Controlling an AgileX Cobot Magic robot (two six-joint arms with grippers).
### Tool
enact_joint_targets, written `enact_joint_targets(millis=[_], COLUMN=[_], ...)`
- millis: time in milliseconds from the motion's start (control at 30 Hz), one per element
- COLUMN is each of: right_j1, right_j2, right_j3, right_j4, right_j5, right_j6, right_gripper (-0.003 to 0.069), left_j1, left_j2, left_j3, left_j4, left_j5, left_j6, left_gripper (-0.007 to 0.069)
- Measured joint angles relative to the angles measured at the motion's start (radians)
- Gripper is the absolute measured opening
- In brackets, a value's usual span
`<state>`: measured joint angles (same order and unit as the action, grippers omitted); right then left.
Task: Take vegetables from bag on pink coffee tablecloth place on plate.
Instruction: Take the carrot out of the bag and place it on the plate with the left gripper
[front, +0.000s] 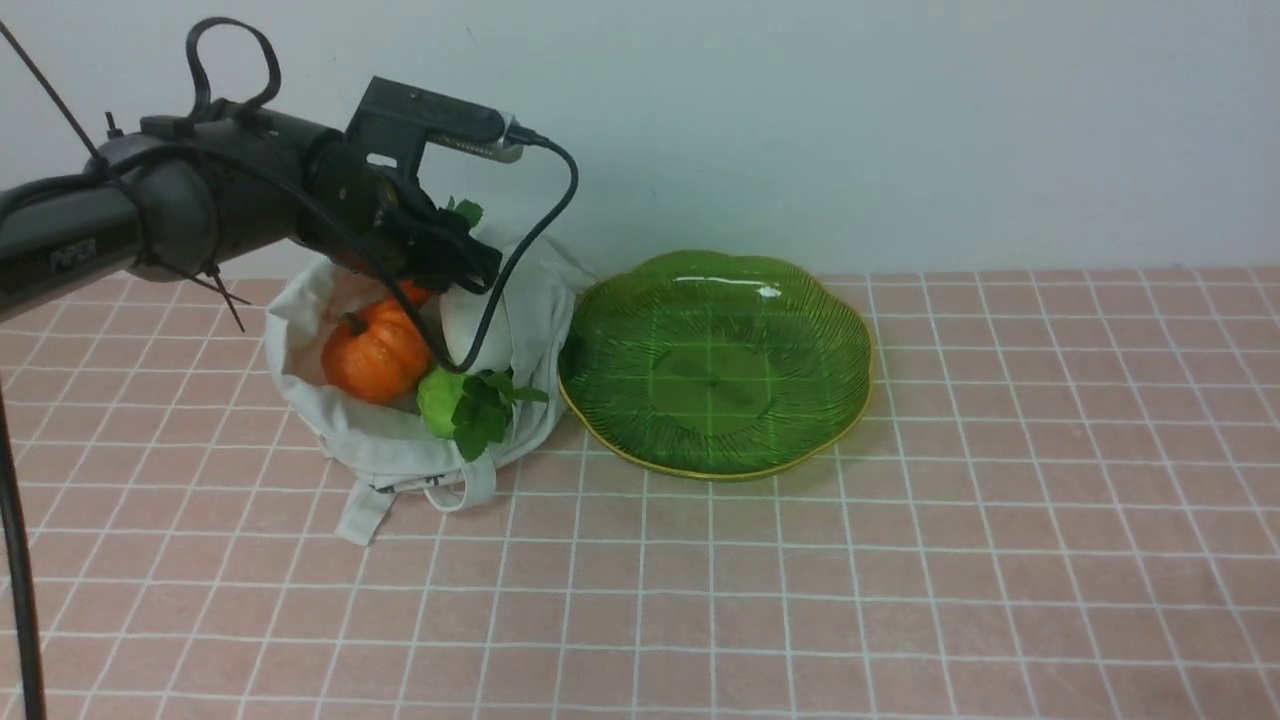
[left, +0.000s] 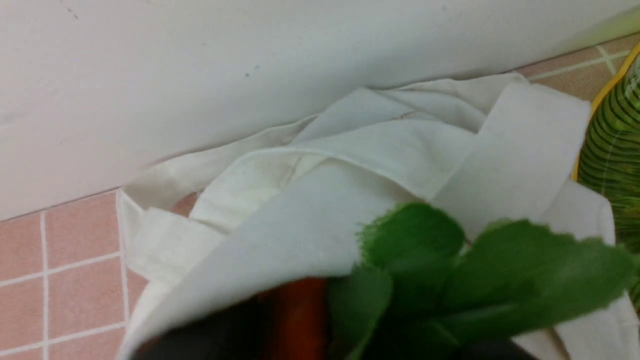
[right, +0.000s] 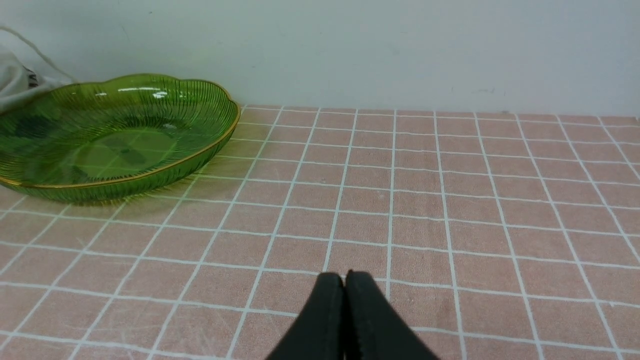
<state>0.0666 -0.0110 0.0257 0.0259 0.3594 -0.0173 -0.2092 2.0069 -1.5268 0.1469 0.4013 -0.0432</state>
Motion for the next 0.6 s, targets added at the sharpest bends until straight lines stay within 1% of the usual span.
enact_joint_targets(millis=[67,100,133,233,433,500,600], right_j1=[0.0,0.0,0.0,0.0,0.0,0.0,0.0], right_j2=[0.0,0.0,0.0,0.0,0.0,0.0,0.0], right_j3=[0.0,0.0,0.0,0.0,0.0,0.0,0.0], right_j4=[0.0,0.0,0.0,0.0,0.0,0.0,0.0], right_j5=[0.0,0.0,0.0,0.0,0.0,0.0,0.0], right_j6=[0.0,0.0,0.0,0.0,0.0,0.0,0.0], right_gripper=[-0.0016,-0.0016,-0.0016,-0.0016,-0.0016,-0.0016,-0.0016], left_j1=[0.0,0.0,0.0,-0.001,-0.015,-0.056,-0.099], left_j2=[-0.025,-0.025,-0.048,-0.105,-0.221,-0.288,-0.317], left_j3=[0.0,0.0,0.0,0.0,0.0,0.0,0.0], left_j4=[0.0,0.0,0.0,-0.001,-0.034,-0.119,-0.188], left_j5=[0.066,0.072,0.116,0.175,0.253,0.291,0.289], left_j6=[0.004,0.004,0.009,0.011,0.011,0.015,0.019], left_gripper=[0.0324,0.0324,0.0324,0.0324,0.0324,0.0324,0.0324])
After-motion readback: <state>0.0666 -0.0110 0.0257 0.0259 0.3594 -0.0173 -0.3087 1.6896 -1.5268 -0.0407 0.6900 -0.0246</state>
